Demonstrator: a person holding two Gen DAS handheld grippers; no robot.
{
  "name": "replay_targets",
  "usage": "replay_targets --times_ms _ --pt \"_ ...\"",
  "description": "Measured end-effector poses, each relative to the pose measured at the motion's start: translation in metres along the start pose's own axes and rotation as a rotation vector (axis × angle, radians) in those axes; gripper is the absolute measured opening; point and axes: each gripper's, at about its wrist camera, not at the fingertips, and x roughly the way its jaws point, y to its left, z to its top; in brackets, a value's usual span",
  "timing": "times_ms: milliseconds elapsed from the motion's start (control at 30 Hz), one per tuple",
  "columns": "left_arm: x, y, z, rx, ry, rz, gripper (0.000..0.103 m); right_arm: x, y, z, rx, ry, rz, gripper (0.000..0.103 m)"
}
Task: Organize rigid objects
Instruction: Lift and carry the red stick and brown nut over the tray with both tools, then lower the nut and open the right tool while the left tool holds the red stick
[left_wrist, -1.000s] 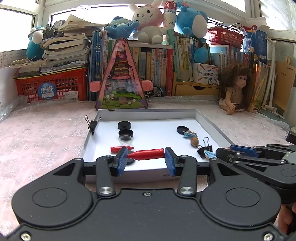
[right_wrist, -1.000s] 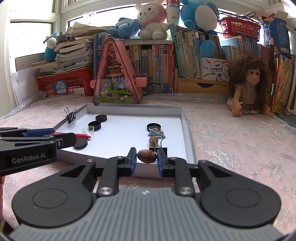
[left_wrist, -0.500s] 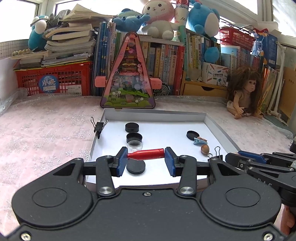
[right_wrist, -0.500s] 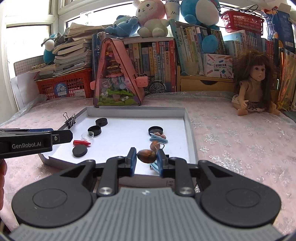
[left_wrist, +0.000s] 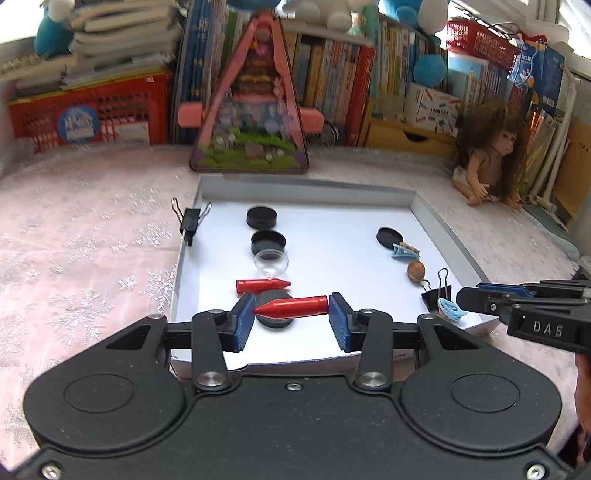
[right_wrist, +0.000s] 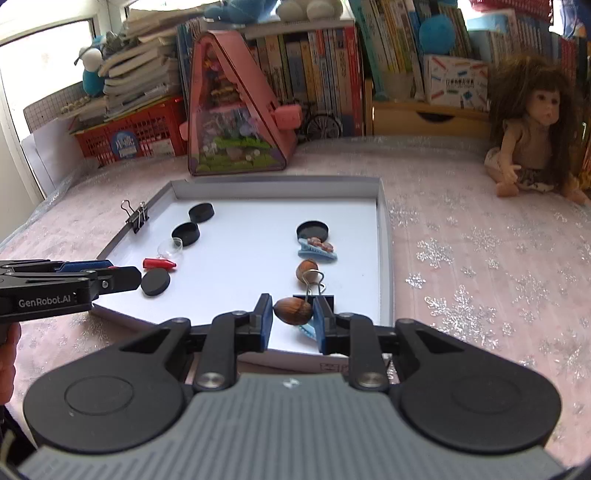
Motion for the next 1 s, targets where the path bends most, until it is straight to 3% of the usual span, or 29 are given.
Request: replay_targets --times_ms 433,1000 --pt "0.025 0.005 0.008 -0.006 0.137 -0.022 0.041 0.033 -0.014 0.023 0.057 0.240 0.030 0.029" --pt "0.045 0.010 0.009 -0.021 0.142 0.013 0.041 0.052 -0.022 0.028 0.092 0.221 0.010 0.028"
